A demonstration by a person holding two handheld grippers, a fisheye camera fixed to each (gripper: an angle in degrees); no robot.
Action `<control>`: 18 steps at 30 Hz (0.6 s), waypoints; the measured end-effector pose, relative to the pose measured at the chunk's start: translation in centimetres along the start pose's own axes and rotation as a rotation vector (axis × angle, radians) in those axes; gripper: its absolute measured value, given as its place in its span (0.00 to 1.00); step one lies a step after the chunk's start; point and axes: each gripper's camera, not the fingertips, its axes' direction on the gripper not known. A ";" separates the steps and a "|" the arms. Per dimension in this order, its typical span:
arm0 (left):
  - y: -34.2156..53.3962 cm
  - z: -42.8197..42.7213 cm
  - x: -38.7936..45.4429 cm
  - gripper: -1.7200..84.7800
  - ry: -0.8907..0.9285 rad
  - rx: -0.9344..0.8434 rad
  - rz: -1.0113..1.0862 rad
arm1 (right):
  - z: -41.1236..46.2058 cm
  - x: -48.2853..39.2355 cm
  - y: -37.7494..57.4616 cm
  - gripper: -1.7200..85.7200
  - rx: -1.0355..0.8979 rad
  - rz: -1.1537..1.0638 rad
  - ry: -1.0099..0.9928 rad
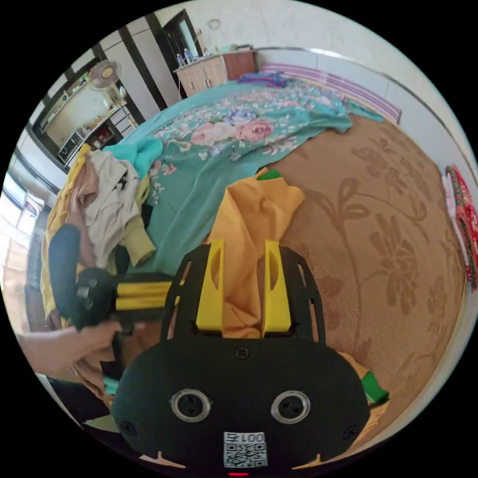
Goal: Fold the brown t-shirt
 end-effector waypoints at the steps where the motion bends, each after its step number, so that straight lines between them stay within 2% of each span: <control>1: 0.5 0.3 -1.1 0.01 0.014 0.014 -0.003 | 0.5 -0.4 -1.1 0.13 -0.024 -0.002 0.001; 5: 1.8 1.0 -5.8 0.01 0.095 0.020 -0.034 | 0.7 -3.8 -5.5 0.06 -0.080 -0.027 0.098; 7: 2.4 0.6 -8.1 0.01 0.131 0.028 -0.085 | -1.8 -5.6 -5.9 0.04 -0.006 -0.102 0.103; 10: 4.4 -1.2 -12.5 0.03 0.240 0.158 -0.154 | -8.3 -7.3 -5.2 0.03 0.130 -0.275 -0.082; 12: 5.8 -1.7 -15.3 0.03 0.386 0.227 -0.174 | -13.1 -7.1 -4.3 0.03 0.148 -0.359 -0.214; 13: 6.4 -1.3 -16.9 0.05 0.522 0.244 -0.186 | -14.0 -6.9 -4.0 0.03 0.140 -0.372 -0.244; 14: 6.9 -0.6 -17.9 0.08 0.614 0.235 -0.174 | -15.3 -6.3 -3.7 0.03 0.110 -0.377 -0.296; 15: 7.0 -0.2 -18.2 0.09 0.625 0.217 -0.164 | -16.0 -5.4 -3.5 0.03 0.079 -0.353 -0.307; 18: 8.0 2.0 -19.2 0.13 0.551 0.058 -0.161 | -17.6 -2.5 -3.3 0.03 0.100 -0.209 -0.247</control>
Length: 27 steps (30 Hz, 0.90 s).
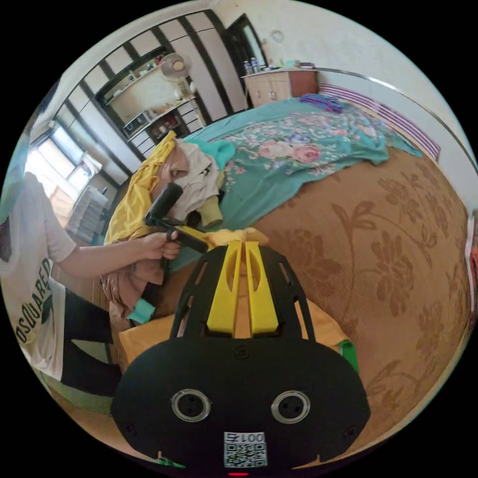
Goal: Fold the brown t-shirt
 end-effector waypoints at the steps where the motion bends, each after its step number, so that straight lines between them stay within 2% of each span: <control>1: 0.5 0.3 -1.0 0.14 0.029 -0.017 -0.029 | -0.5 0.6 0.0 0.03 0.015 0.029 -0.015; 4: 1.3 1.1 -2.7 0.14 0.078 -0.034 -0.046 | -1.4 3.9 0.0 0.04 0.029 0.211 -0.080; 6: 1.0 1.4 -2.7 0.14 0.015 -0.049 -0.003 | -0.9 6.6 0.4 0.05 -0.032 0.375 0.013; 9: -0.4 2.2 -2.3 0.13 -0.069 -0.089 0.083 | -1.1 7.1 0.1 0.07 -0.099 0.417 0.164; 13: -1.4 4.4 -1.8 0.12 -0.144 -0.230 0.160 | -1.8 2.8 -2.7 0.13 -0.082 0.235 0.272; 17: 0.4 5.1 0.2 0.11 -0.316 -0.238 0.263 | 0.5 -1.7 -6.8 0.17 -0.282 -0.028 0.434; 19: 1.4 5.2 1.0 0.11 -0.385 -0.225 0.298 | 0.6 -3.5 -8.0 0.17 -0.302 -0.118 0.465; 22: 2.8 5.2 1.5 0.10 -0.452 -0.199 0.317 | 1.3 -5.6 -8.9 0.16 -0.356 -0.259 0.376; 24: 3.5 5.0 1.4 0.09 -0.466 -0.187 0.319 | 3.3 -6.0 -8.5 0.15 -0.445 -0.345 0.399; 27: 4.5 4.3 0.9 0.09 -0.451 -0.167 0.301 | 5.0 -5.9 -7.9 0.11 -0.455 -0.421 0.442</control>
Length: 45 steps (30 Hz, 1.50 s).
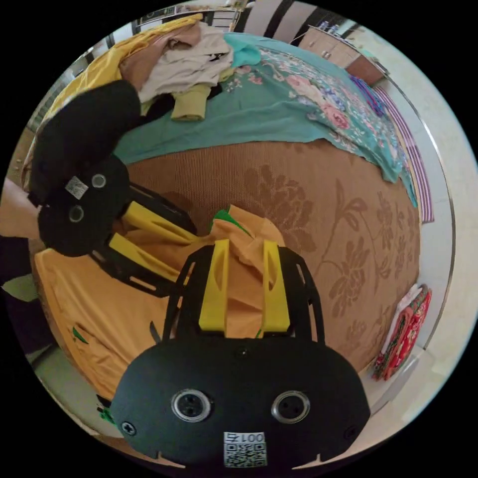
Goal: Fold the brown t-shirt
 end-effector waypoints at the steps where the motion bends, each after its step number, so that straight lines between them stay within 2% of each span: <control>1: 0.6 -0.3 -0.2 0.09 0.000 0.006 -0.005 | 0.1 0.0 0.0 0.10 0.007 0.001 0.026; 4: 2.3 -2.1 -1.2 0.10 -0.014 0.043 -0.041 | -1.5 1.1 0.6 0.07 0.090 0.067 0.083; 6: 3.6 -4.2 -2.2 0.12 -0.039 0.100 -0.090 | -6.0 3.5 2.6 0.06 0.299 0.170 -0.055; 9: 5.7 -8.4 -4.1 0.13 -0.041 0.222 -0.183 | -11.5 7.0 5.9 0.05 0.564 0.188 -0.271; 11: 7.2 -11.7 -5.8 0.14 0.031 0.337 -0.219 | -13.5 9.4 7.4 0.04 0.662 0.170 -0.410; 14: 8.1 -14.6 -7.1 0.15 0.125 0.393 -0.164 | -15.0 12.9 9.2 0.04 0.774 0.164 -0.630; 17: 8.1 -16.8 -6.4 0.17 0.044 0.377 -0.022 | -15.5 15.1 10.0 0.04 0.845 0.217 -0.766; 19: 8.0 -18.3 -5.7 0.18 0.021 0.402 0.043 | -15.8 15.8 10.0 0.04 0.864 0.206 -0.836; 24: 8.2 -23.0 -5.0 0.14 0.115 0.555 0.184 | -16.0 17.5 8.9 0.03 0.862 0.154 -0.999; 26: 8.2 -24.7 -4.8 0.06 0.109 0.550 0.232 | -15.9 18.1 8.6 0.03 0.848 0.160 -1.005; 30: 9.2 -27.0 -4.2 0.02 0.110 0.566 0.205 | -15.4 18.6 8.1 0.03 0.800 0.197 -0.877; 33: 10.1 -28.1 -1.7 0.01 -0.007 0.517 0.215 | -14.8 17.9 8.0 0.03 0.773 0.157 -0.840; 38: 10.8 -28.0 5.9 0.01 -0.127 0.423 0.408 | -15.0 15.3 12.3 0.03 0.778 0.075 -0.805; 45: 11.8 -23.2 17.5 0.01 -0.007 0.203 0.781 | -14.6 6.5 25.3 0.04 0.610 0.159 -0.759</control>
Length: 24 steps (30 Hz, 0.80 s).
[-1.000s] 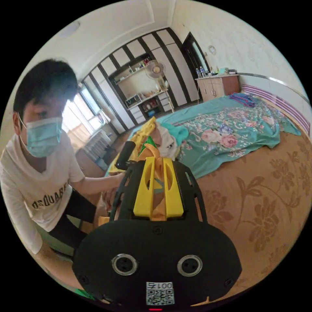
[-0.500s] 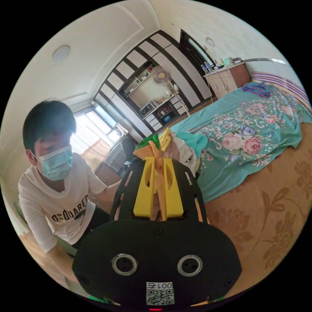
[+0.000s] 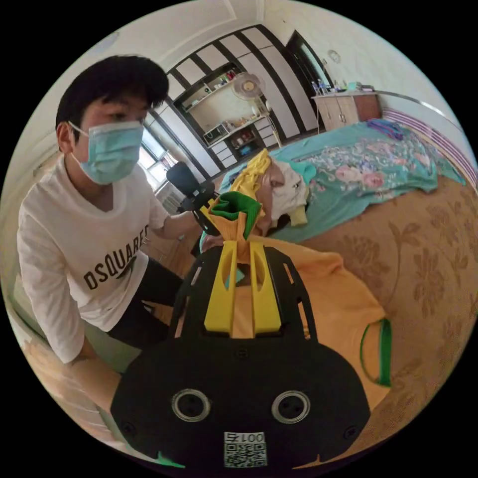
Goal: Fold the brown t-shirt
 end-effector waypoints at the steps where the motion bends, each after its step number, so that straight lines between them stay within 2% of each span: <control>1: -0.9 1.7 2.0 0.01 0.054 -0.054 0.059 | 0.3 -0.5 1.4 0.04 -0.016 0.026 0.007; 6: -2.2 9.9 9.8 0.05 0.291 -0.296 0.193 | 6.5 -1.7 14.3 0.06 -0.225 0.319 0.029; 8: -1.7 12.5 12.1 0.06 0.348 -0.399 0.156 | 8.9 -1.3 18.2 0.06 -0.346 0.404 0.044; 10: -1.7 12.7 12.4 0.07 0.376 -0.417 0.067 | 9.9 -1.0 20.6 0.06 -0.391 0.443 0.037; 12: -1.9 12.3 11.5 0.07 0.350 -0.403 -0.045 | 9.0 -0.7 20.9 0.06 -0.327 0.418 0.058; 17: -1.5 12.8 4.5 0.07 0.059 -0.463 -0.434 | 6.5 2.1 16.9 0.09 -0.163 0.279 0.217; 21: -0.8 14.2 2.0 0.06 0.082 -0.434 -0.638 | 8.3 8.2 12.7 0.13 -0.020 0.276 0.434; 24: -1.2 14.6 2.7 0.05 0.024 -0.464 -0.693 | 12.3 13.6 10.1 0.14 -0.053 0.326 0.485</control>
